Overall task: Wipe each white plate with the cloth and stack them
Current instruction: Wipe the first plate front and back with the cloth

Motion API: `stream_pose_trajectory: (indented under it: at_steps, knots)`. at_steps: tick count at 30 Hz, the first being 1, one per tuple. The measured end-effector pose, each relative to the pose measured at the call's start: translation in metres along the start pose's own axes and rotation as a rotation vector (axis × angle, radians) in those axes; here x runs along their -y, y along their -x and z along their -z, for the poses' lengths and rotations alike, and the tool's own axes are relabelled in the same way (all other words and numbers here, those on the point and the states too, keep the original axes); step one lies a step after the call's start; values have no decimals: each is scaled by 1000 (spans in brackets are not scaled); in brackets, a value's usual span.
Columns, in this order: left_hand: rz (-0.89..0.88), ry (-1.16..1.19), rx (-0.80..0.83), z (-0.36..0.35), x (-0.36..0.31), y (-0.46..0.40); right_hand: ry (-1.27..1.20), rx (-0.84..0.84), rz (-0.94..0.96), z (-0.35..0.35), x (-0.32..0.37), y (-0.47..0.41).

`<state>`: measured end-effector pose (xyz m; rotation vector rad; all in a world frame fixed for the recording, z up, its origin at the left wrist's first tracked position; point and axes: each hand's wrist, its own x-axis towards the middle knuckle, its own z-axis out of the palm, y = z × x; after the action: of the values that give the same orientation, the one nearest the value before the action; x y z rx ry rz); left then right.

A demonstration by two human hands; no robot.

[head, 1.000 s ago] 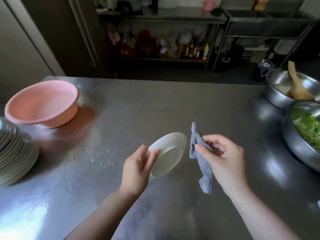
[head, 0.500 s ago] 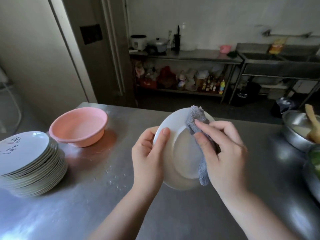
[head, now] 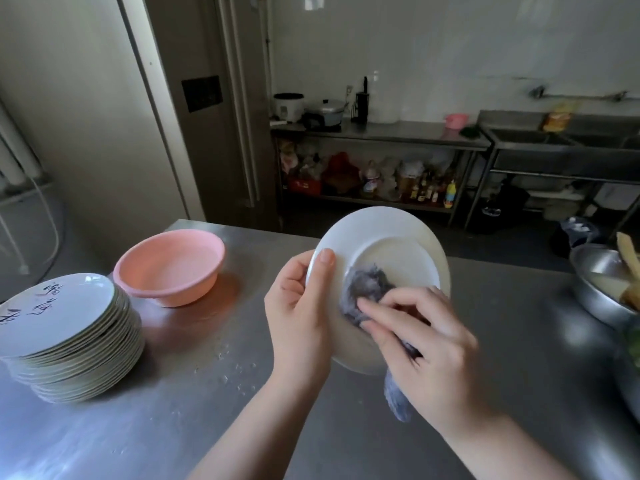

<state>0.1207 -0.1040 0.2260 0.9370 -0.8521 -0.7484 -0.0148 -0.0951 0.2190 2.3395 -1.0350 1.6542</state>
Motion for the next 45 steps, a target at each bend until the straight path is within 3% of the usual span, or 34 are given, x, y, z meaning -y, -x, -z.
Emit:
stream_pose_trajectory:
  at_steps: [3, 5, 9, 11, 14, 18, 20, 23, 27, 29, 35, 40, 45]
  knots:
    - [-26, -65, 32, -2, 0, 3, 13, -174, -163, 7, -10, -16]
    - [-21, -67, 51, -3, 0, 6, 4, -200, -186, 8, -6, -29]
    - [-51, -73, 123, -1, -2, 7, 18, 4, -3, 11, 4, -51]
    - [-61, -89, 132, 2, -4, 5, 2, 74, -75, 16, -3, -66]
    - [-70, -126, 160, 5, -7, 1, -40, 45, -210, 17, -7, -74]
    - [-70, -94, 202, 8, -13, -4, -15, 89, -18, 8, 7, -66]
    - [-88, -132, 200, 9, -13, -6, -41, 53, -55, 9, -4, -69]
    - [-109, -165, 154, 11, -13, -7, -85, -13, -230, 9, -12, -73]
    - [-65, -81, 139, 12, -11, -7, 5, 83, -45, -6, 7, -66]
    - [-36, -43, 131, 13, -9, -6, -34, 119, -51, -5, 3, -73]
    - [72, 67, -7, 15, -3, -5, -121, 88, -370, 3, -24, -83]
    - [130, 183, -166, 13, 3, -9, -158, -93, -517, 2, -38, -47]
    - [184, 206, -282, -1, 11, -9, -109, -244, -473, -23, -26, 1]
